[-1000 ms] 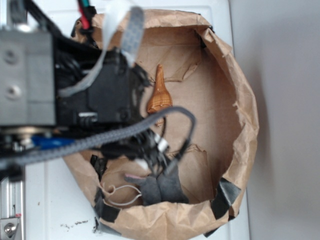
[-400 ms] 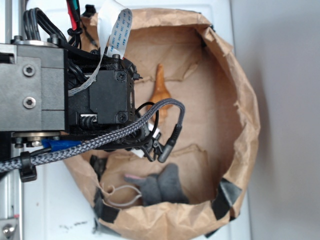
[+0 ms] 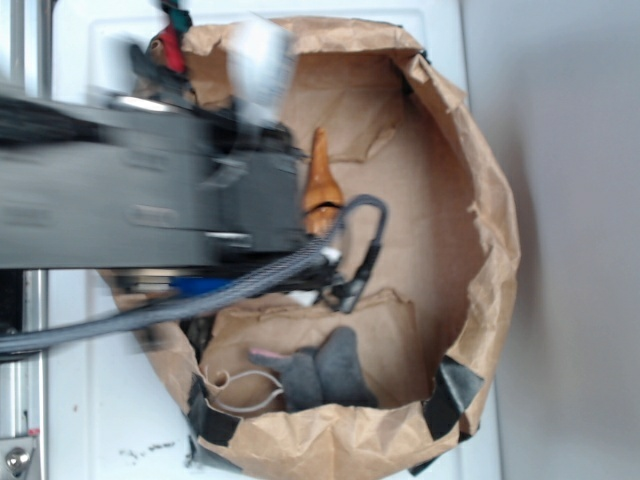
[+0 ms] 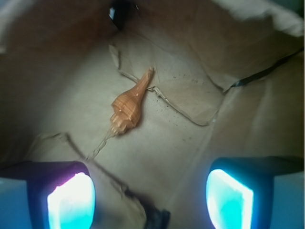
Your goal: Grab the shell.
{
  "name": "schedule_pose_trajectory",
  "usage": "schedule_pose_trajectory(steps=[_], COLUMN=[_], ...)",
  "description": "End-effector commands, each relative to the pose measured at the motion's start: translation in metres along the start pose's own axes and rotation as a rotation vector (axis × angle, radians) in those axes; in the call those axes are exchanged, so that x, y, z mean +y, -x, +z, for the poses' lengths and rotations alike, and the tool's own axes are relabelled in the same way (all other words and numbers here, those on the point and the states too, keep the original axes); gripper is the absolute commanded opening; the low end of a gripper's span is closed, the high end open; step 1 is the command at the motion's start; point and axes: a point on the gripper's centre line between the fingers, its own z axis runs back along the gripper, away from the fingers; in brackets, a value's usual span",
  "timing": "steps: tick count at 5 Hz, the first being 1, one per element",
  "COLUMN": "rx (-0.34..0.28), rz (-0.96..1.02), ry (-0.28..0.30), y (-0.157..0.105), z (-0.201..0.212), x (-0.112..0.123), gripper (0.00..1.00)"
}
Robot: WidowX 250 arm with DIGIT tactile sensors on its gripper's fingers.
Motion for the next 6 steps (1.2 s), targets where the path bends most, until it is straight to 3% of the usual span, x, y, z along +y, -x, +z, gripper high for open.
schedule_pose_trajectory(steps=[1, 2, 4, 6], rx=[-0.154, -0.161, -0.026, -0.051], rz=[0.036, 0.032, 0.009, -0.036], ry=[0.123, 0.137, 0.083, 0.08], y=[-0.015, -0.018, -0.038, -0.047], z=[-0.006, -0.01, -0.021, -0.033], x=[0.004, 0.015, 0.0, -0.008], gripper=[1.0, 1.0, 1.0, 1.0])
